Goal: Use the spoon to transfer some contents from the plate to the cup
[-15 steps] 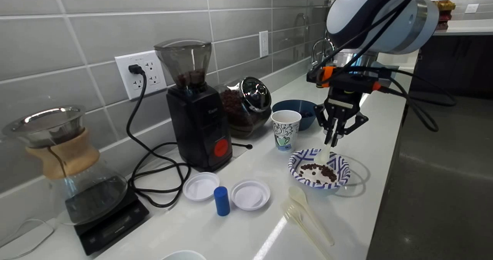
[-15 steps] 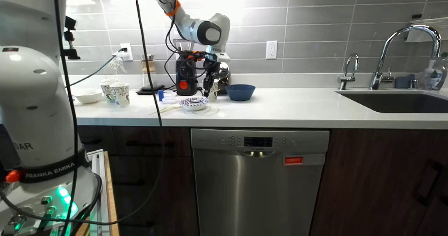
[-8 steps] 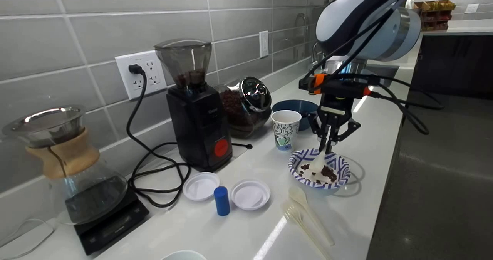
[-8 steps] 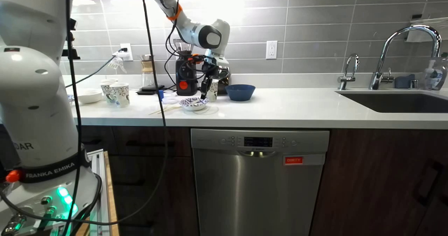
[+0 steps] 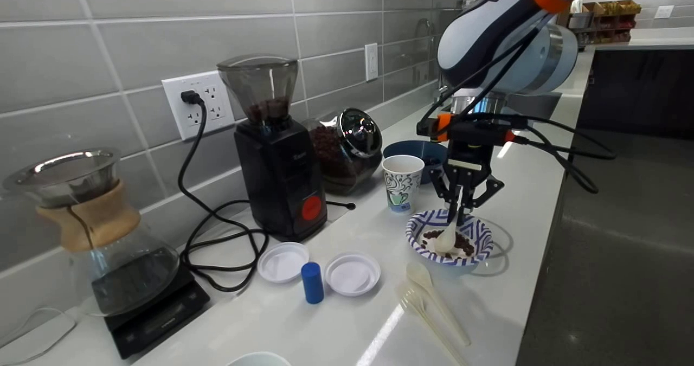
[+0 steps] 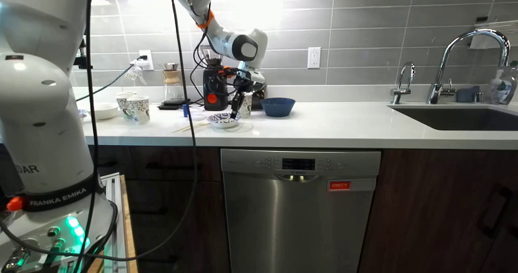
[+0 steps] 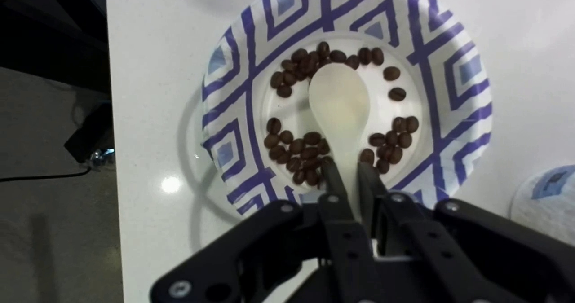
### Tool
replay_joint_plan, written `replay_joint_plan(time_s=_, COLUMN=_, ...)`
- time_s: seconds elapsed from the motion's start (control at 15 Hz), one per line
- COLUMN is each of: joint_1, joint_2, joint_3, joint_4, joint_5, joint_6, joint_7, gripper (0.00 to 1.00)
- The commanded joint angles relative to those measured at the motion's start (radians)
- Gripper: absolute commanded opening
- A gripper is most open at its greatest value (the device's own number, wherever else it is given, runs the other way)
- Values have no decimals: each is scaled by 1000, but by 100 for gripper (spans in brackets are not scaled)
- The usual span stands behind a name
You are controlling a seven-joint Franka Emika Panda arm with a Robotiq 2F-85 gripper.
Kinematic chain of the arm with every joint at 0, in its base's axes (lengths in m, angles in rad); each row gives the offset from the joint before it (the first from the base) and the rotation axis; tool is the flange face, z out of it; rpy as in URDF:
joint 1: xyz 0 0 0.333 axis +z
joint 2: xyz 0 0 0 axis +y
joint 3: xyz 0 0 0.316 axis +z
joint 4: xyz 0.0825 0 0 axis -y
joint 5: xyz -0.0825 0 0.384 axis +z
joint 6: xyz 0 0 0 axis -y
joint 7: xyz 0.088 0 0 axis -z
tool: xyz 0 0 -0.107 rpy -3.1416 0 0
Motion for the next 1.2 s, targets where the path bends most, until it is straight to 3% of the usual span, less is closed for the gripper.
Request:
replay_joint_plan(time_s=0.0, joint_1=14, joint_2=42, joint_3=-13, joint_4=59, joint_5=14, joint_6=-46, joint_7=-8, gripper=3)
replay_joint_plan(time_s=0.07, joint_1=14, joint_2=48, joint_3=-14, joint_4=64, joint_5=14, joint_6=-48, joint_7=-10, gripper=3)
replay_joint_plan(time_s=0.13, joint_1=11, joint_2=52, joint_3=-10, joint_4=69, joint_5=21, joint_6=-52, joint_7=-22, gripper=39)
replay_joint_plan(time_s=0.27, joint_1=15, joint_2=50, joint_3=-11, joint_4=72, joint_5=15, joint_6=-55, joint_7=-23, gripper=44)
replay_joint_plan(time_s=0.6, joint_1=25, joint_2=-20, joint_3=-1, joint_4=40, joint_5=7, joint_6=-54, joint_7=-67, gripper=79)
replay_joint_plan(time_s=0.8, joint_1=41, joint_2=-93, joint_3=-14, joint_4=16, joint_5=-84, joint_6=-125, joint_7=-134, gripper=100)
replay_joint_plan(time_s=1.13, joint_1=68, joint_2=-252, joint_3=-16, joint_4=-74, joint_5=-322, joint_6=-188, joint_7=-150, gripper=100)
